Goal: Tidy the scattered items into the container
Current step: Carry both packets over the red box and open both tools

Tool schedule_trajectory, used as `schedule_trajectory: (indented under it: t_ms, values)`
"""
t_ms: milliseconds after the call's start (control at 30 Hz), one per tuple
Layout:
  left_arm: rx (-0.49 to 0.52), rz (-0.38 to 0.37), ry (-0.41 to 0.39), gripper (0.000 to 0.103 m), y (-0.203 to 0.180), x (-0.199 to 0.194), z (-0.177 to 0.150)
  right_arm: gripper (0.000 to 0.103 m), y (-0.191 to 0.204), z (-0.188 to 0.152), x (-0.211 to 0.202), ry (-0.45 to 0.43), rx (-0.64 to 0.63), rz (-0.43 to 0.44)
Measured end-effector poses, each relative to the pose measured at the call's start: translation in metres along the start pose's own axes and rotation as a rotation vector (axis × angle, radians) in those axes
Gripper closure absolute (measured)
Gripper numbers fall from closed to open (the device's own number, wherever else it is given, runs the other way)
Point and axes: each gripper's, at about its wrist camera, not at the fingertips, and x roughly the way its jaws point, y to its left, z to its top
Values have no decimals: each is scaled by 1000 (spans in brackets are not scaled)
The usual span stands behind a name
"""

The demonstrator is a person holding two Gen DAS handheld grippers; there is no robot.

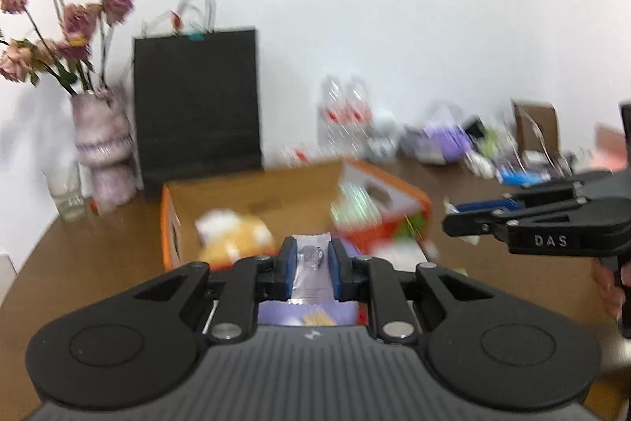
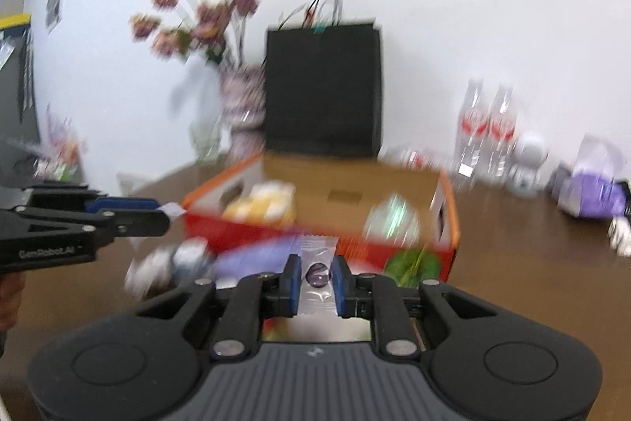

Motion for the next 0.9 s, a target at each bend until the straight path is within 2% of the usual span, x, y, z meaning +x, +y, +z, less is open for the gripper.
schedule_trajectory:
  t_ms: [133,267,433,567,600,633,667,700,733,767,800,833,867,900]
  values:
    - [-81,21,-28,85,18,47,32,87,-13,39,38,-44,19,-32]
    - [-157,46,3,85,34,107,42,87,-23,65,96,-20,40,-60]
    - [-205,66,117,85,51,172,26,87,-45,63,172,69,96,-81]
    - [-195,79,141,83,59,191,21,86,-52,55,203,129,84,-85]
    - [-204,85,137,80,61,192,20,84,-53,54,207,137,82,-83]
    - [-218,91,129,64,63,191,20,82,-54,53,211,145,83,-83]
    - [-232,102,119,41,65,189,20,64,-54,52,211,151,86,-84]
    - [-239,117,105,33,65,185,21,42,-53,52,209,151,90,-87]
    - [-236,129,91,23,64,180,22,34,-52,52,205,144,88,-91]
    - [-230,139,79,18,64,175,25,22,-51,54,200,131,80,-98]
    - [-227,150,66,15,63,167,27,19,-49,57,193,117,73,-105]
    - [-230,162,56,5,62,158,29,18,-47,59,184,100,67,-112]
    - [-234,172,47,0,61,149,30,14,-45,61,175,85,66,-114]
    - [-236,177,35,0,59,137,31,8,-44,62,164,70,68,-113]
